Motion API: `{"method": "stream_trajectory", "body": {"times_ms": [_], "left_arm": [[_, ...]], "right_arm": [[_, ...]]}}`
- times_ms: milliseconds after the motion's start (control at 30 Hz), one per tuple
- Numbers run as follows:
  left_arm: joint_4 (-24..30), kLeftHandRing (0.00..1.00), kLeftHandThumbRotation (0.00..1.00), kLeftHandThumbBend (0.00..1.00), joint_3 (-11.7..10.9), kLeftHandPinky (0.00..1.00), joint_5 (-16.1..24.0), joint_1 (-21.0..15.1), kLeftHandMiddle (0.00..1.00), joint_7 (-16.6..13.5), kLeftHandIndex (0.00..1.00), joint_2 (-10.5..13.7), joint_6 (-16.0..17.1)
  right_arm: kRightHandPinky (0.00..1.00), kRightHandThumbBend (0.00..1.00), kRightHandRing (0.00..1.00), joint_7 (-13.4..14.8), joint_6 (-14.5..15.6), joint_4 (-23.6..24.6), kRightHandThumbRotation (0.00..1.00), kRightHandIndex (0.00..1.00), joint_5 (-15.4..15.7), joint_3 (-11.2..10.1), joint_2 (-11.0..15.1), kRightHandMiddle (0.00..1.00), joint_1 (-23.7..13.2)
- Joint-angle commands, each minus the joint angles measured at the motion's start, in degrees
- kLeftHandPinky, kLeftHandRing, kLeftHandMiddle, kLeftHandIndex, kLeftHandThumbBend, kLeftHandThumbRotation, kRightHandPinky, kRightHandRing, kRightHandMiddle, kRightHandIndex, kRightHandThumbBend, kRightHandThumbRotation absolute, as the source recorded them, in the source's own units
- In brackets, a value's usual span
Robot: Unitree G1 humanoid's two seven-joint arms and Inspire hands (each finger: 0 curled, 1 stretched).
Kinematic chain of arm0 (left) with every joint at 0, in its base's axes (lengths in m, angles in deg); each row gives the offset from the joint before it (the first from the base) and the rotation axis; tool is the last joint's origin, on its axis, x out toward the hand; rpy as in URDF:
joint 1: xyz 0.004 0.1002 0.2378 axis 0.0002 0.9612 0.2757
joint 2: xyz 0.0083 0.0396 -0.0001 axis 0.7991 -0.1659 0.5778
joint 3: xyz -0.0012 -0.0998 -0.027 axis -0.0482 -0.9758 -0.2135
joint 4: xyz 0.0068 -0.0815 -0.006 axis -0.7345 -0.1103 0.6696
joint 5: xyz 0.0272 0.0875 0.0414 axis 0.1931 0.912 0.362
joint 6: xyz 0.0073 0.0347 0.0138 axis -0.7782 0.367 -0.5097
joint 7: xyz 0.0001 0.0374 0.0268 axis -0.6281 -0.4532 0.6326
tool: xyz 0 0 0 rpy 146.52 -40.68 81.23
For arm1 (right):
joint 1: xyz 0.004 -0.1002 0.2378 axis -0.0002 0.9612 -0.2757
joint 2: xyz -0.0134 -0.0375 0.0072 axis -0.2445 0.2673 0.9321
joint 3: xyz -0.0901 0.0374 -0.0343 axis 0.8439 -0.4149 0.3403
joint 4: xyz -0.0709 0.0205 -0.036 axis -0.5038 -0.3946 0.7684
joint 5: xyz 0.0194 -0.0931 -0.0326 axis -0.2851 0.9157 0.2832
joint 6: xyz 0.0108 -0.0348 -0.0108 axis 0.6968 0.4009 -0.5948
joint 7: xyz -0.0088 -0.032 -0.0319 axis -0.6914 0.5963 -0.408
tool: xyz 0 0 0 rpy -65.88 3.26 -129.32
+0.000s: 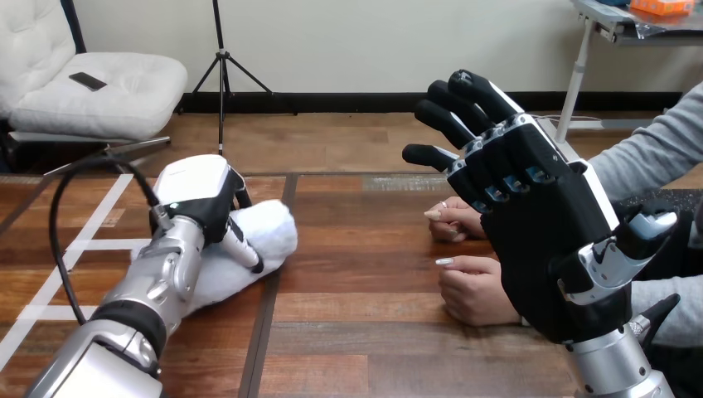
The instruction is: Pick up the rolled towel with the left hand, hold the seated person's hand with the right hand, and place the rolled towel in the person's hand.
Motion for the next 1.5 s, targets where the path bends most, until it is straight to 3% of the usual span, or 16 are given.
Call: {"method": "stream_trajectory", "body": {"times_ms": [0, 400, 700, 967, 1467], "left_arm": [[2.3, 0.38, 0.00, 0.81, -3.5, 0.33, -3.1, -0.9, 0.45, -3.1, 0.44, -0.2, 3.0], [5.8, 0.37, 0.00, 0.73, -9.6, 0.33, -10.0, 1.2, 0.44, -4.0, 0.43, -0.6, 9.4], [12.6, 0.34, 0.00, 0.70, -12.9, 0.30, -13.4, 4.8, 0.41, -3.9, 0.42, -0.3, 14.7], [22.8, 0.33, 0.00, 0.70, -16.3, 0.29, -16.9, 10.3, 0.39, -2.9, 0.41, -0.1, 17.6], [45.2, 0.33, 0.00, 0.72, -21.0, 0.29, -21.1, 22.2, 0.38, -1.3, 0.41, -0.4, 17.4]], "right_arm": [[0.83, 0.98, 0.92, -0.3, -2.2, -2.4, 1.00, 0.89, 0.6, -0.8, -0.3, 0.91, -4.0], [0.87, 0.96, 0.94, -0.9, -2.4, -7.3, 1.00, 0.91, 0.7, -1.2, 0.2, 0.93, -6.1], [0.89, 0.96, 0.95, -1.6, -2.5, -11.7, 1.00, 0.92, 1.3, -1.8, 0.6, 0.94, -7.9], [0.90, 0.94, 0.95, -1.7, -3.8, -15.9, 1.00, 0.91, 3.5, -2.5, 0.9, 0.94, -9.5], [0.93, 0.93, 0.95, -0.7, -7.0, -22.8, 1.00, 0.91, 8.7, -4.3, 2.5, 0.93, -12.6]]}}
